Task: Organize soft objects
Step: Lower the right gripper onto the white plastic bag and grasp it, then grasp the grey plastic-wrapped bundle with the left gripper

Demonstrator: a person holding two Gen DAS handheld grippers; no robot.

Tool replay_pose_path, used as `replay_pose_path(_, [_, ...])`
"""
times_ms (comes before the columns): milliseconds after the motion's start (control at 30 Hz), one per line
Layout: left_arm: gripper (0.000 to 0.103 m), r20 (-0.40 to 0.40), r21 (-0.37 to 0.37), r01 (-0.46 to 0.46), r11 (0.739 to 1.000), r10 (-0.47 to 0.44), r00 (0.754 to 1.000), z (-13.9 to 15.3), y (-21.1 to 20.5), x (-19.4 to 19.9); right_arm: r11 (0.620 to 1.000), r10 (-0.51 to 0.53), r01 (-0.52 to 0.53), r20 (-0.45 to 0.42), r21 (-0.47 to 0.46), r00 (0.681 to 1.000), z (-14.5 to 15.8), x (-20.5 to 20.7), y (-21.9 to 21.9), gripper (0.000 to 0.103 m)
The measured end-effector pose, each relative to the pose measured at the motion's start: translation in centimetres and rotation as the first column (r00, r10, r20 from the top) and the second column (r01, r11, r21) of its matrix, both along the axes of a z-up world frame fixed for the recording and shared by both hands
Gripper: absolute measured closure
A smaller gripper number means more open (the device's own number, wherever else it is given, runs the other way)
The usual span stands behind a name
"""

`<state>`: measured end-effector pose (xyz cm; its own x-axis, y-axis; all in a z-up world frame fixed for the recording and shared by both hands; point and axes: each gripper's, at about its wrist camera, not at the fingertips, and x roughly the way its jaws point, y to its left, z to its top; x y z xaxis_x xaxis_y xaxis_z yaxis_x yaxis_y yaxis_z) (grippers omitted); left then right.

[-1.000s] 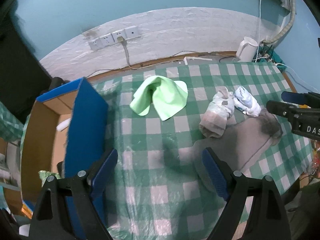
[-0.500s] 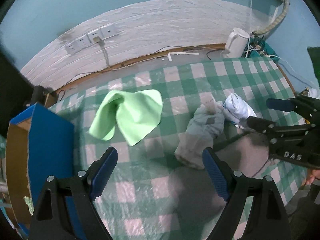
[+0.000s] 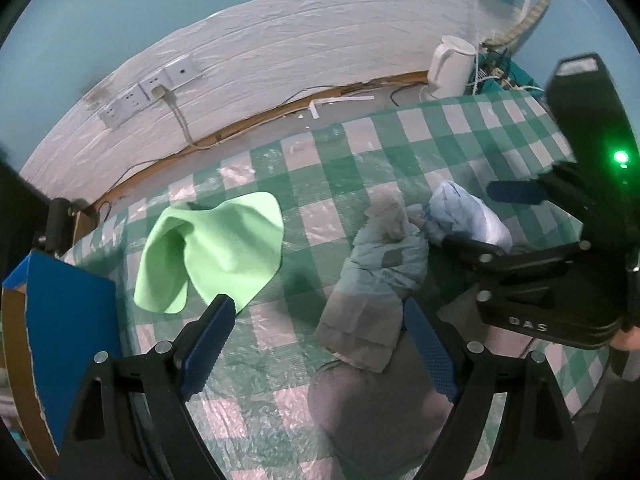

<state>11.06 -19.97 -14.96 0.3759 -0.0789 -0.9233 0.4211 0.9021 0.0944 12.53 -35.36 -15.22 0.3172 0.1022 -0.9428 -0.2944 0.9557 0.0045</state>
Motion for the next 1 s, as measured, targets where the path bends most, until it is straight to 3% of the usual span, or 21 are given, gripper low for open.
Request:
replay_pose_path(133, [0.015, -0.008, 0.008, 0.028, 1.000, -0.028, 1.000, -0.5, -0.5, 0.0, 1.000, 0.017, -0.017, -0.014, 0.004, 1.000, -0.8, 0.3, 0.2, 0.040])
replay_pose_path(200, [0.015, -0.013, 0.007, 0.037, 0.999, -0.037, 0.999, -0.8, -0.6, 0.0, 0.999, 0.010, -0.009, -0.027, 0.037, 1.000, -1.1, 0.4, -0.1, 0.055])
replay_pose_path(333, [0.015, -0.034, -0.013, 0.037, 0.999, -0.038, 0.999, -1.2, -0.8, 0.5, 0.998, -0.011, 0.013, -0.035, 0.059, 0.999, -0.9, 0.4, -0.6, 0.060])
replay_pose_path(600, [0.015, -0.085, -0.068, 0.019, 0.997, -0.024, 0.996, -2.1, -1.9, 1.5, 0.988, -0.112, 0.114, -0.018, 0.106, 0.993, 0.7, 0.2, -3.0, 0.061])
replay_pose_path(867, [0.016, -0.127, -0.048, 0.009, 0.999, -0.015, 0.992, -4.3, -3.2, 2.4, 0.974, -0.185, 0.185, -0.011, 0.134, 0.983, 1.6, -0.8, -4.5, 0.061])
replay_pose_path(1000, [0.045, -0.121, -0.042, 0.003, 0.999, -0.008, 0.993, -4.8, -3.3, 2.4, 0.971, -0.201, 0.199, -0.001, 0.132, 0.980, 2.0, -1.3, -4.3, 0.061])
